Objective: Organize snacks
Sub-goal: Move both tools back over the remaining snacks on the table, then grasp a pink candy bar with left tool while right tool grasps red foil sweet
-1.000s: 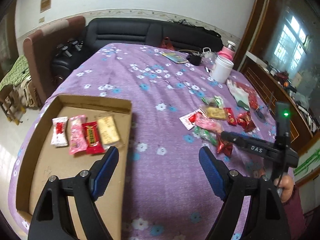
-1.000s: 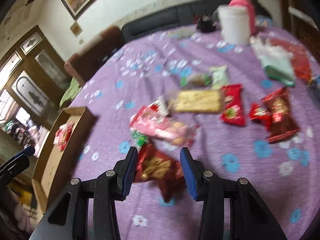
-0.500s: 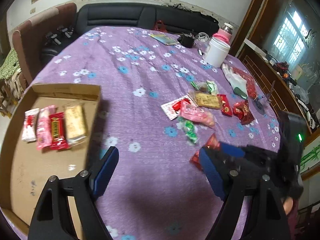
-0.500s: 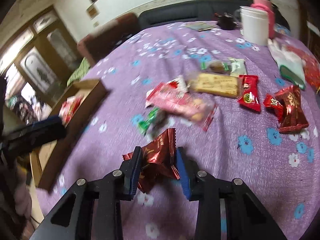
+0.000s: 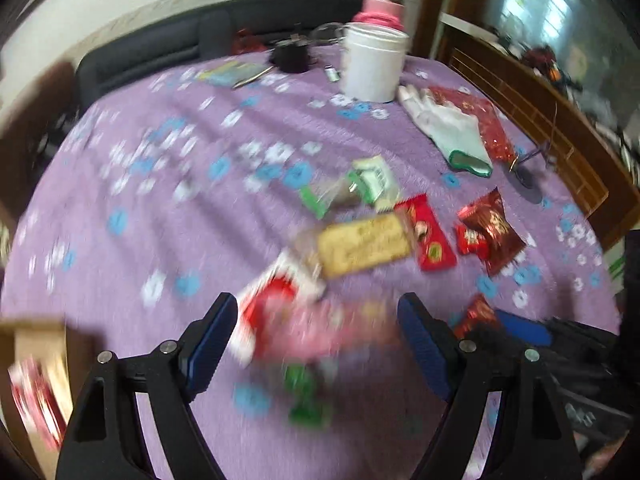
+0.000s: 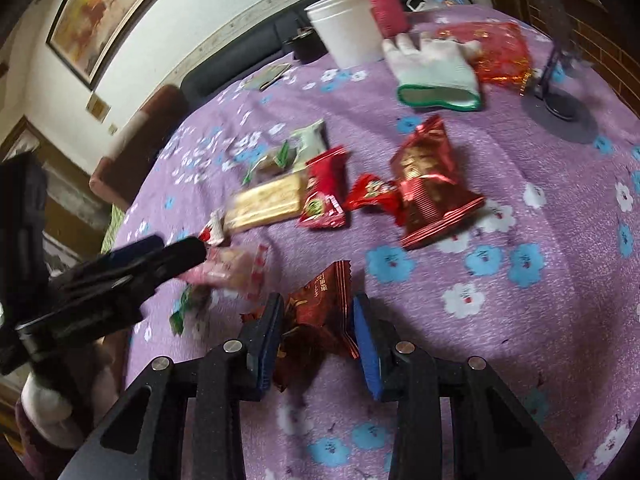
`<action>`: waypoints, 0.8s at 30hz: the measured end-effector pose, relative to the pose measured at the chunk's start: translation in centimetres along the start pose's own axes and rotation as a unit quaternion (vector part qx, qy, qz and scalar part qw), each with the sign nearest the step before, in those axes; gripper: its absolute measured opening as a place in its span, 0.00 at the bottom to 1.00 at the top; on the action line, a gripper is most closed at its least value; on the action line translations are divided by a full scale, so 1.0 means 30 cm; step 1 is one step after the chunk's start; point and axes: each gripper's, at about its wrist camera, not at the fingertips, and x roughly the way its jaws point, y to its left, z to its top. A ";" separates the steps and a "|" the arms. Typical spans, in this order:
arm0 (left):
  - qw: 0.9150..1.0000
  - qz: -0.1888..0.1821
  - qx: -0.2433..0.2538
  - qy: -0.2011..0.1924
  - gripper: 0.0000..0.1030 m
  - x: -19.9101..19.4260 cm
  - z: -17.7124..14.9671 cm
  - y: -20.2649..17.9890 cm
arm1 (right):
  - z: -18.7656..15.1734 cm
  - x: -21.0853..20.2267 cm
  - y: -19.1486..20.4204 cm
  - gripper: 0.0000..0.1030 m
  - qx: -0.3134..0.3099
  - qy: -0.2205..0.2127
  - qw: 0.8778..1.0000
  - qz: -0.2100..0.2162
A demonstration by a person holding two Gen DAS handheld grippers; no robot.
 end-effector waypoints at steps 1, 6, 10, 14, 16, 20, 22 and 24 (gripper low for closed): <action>1.000 0.000 0.011 0.006 0.79 0.019 0.012 -0.011 | 0.002 0.000 -0.007 0.36 0.008 -0.001 1.000 0.002; 0.993 -0.054 0.044 0.095 0.04 0.094 -0.022 -0.056 | 0.007 -0.013 -0.040 0.36 0.032 -0.004 0.999 0.003; 0.990 -0.063 0.084 0.098 0.04 0.007 -0.124 -0.091 | 0.005 -0.020 -0.036 0.36 0.024 -0.002 1.000 -0.003; 0.992 -0.044 0.101 0.058 0.36 -0.091 -0.197 -0.110 | -0.002 -0.003 -0.005 0.38 0.005 0.003 1.000 -0.014; 0.994 -0.034 0.097 0.035 0.60 -0.126 -0.229 -0.116 | -0.010 0.000 0.011 0.40 -0.008 0.002 1.000 -0.025; 0.994 -0.033 0.100 0.015 0.60 -0.178 -0.308 -0.161 | -0.018 0.007 0.037 0.50 -0.031 0.000 0.999 -0.032; 0.993 0.001 0.115 0.005 0.60 -0.175 -0.351 -0.201 | -0.019 0.011 0.046 0.53 -0.040 -0.001 0.998 -0.038; 0.990 0.047 0.134 0.000 0.60 -0.155 -0.390 -0.234 | -0.018 0.016 0.052 0.58 -0.046 -0.003 0.998 -0.036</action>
